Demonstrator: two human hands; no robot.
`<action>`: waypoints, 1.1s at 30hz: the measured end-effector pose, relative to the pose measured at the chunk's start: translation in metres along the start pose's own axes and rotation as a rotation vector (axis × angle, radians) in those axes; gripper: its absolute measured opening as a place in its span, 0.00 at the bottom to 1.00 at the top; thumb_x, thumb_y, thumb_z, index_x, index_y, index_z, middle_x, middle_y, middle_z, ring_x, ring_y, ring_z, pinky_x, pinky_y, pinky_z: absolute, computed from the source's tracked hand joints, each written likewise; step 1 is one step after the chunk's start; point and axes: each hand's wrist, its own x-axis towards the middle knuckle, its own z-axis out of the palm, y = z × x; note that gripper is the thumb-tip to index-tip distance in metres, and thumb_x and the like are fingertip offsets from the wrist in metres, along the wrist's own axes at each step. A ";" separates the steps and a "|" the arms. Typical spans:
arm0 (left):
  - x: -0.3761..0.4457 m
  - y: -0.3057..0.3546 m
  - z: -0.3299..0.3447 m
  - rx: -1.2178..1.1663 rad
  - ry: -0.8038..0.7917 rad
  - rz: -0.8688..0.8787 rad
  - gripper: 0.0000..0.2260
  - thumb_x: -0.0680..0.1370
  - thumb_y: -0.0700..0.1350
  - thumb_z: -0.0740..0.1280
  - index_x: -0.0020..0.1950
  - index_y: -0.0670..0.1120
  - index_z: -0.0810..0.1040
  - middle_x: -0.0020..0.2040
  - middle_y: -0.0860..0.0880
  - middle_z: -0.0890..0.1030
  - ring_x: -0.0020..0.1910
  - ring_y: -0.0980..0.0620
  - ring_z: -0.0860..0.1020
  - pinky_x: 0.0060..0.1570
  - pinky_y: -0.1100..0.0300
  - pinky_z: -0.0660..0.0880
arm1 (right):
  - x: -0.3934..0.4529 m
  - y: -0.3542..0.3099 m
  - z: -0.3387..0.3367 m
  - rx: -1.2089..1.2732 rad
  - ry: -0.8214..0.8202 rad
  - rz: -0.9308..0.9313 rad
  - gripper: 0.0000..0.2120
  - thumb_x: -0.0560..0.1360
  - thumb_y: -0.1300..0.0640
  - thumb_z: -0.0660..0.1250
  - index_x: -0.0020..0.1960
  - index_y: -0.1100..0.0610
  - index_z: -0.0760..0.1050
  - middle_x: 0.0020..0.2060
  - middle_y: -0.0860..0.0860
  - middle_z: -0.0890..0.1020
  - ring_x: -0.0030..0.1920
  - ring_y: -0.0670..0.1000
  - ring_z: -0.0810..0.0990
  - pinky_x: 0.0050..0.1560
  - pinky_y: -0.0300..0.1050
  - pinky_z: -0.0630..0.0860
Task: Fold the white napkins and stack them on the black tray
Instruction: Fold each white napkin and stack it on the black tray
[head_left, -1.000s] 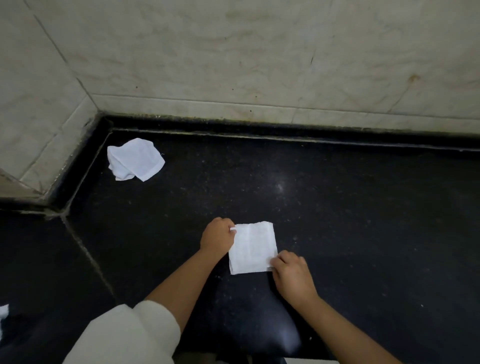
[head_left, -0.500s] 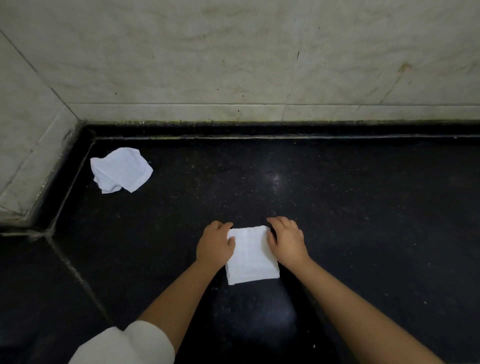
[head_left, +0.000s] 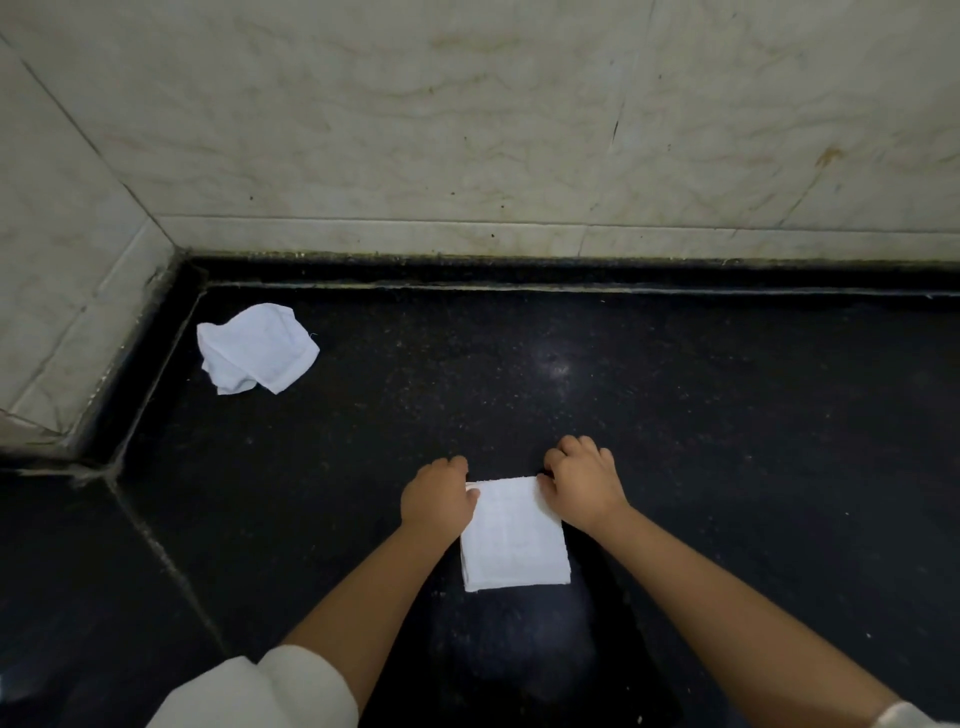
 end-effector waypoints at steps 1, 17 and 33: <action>0.000 0.000 0.000 0.011 -0.003 0.014 0.16 0.80 0.48 0.58 0.65 0.43 0.70 0.62 0.44 0.73 0.61 0.47 0.72 0.57 0.56 0.73 | -0.003 0.001 0.001 -0.014 -0.003 -0.008 0.15 0.78 0.53 0.55 0.60 0.58 0.72 0.59 0.53 0.72 0.62 0.54 0.67 0.60 0.46 0.63; -0.004 0.020 -0.018 -0.034 -0.035 0.213 0.13 0.78 0.44 0.63 0.62 0.44 0.72 0.57 0.45 0.77 0.56 0.48 0.76 0.54 0.58 0.72 | -0.034 0.019 -0.015 0.352 0.035 0.152 0.06 0.73 0.64 0.60 0.47 0.54 0.70 0.41 0.48 0.73 0.53 0.54 0.76 0.52 0.42 0.61; -0.132 0.391 0.011 -0.040 0.016 1.079 0.23 0.76 0.57 0.53 0.49 0.41 0.79 0.41 0.51 0.73 0.44 0.54 0.71 0.42 0.63 0.65 | -0.339 0.302 -0.106 0.553 0.541 0.358 0.17 0.71 0.61 0.69 0.32 0.43 0.69 0.34 0.39 0.72 0.37 0.38 0.71 0.38 0.25 0.67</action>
